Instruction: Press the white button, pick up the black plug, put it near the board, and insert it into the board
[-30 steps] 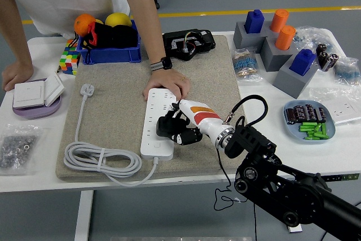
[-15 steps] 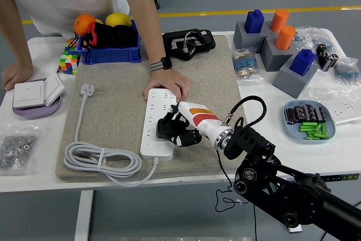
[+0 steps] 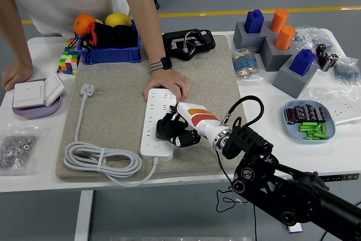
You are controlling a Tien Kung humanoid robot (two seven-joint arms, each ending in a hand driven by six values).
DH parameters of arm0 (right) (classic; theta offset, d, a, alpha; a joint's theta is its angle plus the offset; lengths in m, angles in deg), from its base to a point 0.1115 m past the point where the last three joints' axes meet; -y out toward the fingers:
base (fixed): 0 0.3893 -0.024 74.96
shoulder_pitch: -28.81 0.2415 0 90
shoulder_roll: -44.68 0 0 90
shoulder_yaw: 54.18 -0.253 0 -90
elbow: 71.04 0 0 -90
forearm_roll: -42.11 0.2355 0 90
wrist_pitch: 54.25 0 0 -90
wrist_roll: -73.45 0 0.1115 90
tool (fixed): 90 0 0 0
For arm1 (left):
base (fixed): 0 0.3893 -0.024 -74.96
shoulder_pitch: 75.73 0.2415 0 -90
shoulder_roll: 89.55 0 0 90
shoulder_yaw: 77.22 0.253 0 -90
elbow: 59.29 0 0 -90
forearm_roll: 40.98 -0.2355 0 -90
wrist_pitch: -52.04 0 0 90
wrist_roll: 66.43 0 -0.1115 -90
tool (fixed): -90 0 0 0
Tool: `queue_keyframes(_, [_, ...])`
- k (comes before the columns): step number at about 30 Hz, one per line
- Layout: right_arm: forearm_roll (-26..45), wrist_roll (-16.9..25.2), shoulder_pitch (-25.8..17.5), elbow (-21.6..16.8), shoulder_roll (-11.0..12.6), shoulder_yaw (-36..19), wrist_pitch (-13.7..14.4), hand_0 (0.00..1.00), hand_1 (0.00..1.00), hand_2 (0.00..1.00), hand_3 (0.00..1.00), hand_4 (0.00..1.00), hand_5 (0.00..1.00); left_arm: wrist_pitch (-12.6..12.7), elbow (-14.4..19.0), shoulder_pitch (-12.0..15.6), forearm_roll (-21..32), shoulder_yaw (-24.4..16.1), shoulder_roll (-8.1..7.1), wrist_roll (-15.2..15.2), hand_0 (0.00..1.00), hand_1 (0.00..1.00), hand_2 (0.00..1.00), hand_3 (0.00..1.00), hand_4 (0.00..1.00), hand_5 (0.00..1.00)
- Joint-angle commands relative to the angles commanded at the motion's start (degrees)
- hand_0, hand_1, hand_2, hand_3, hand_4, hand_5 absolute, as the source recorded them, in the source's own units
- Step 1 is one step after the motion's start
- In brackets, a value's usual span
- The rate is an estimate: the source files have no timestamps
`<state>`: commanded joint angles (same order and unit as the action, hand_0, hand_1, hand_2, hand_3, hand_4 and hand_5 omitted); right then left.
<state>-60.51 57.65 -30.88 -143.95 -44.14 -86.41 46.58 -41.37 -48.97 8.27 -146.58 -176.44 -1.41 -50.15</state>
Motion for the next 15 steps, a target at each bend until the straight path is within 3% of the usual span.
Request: queue_keyframes(15, [0.68,0.32,0.79,2.35,-0.57,2.08,0.22,0.39,0.38,0.415,0.542,0.772,0.002,-0.07,0.0,0.24,-0.03,0.06,-0.1,0.05,0.624,0.629,0.636,0.697,0.554,0.4])
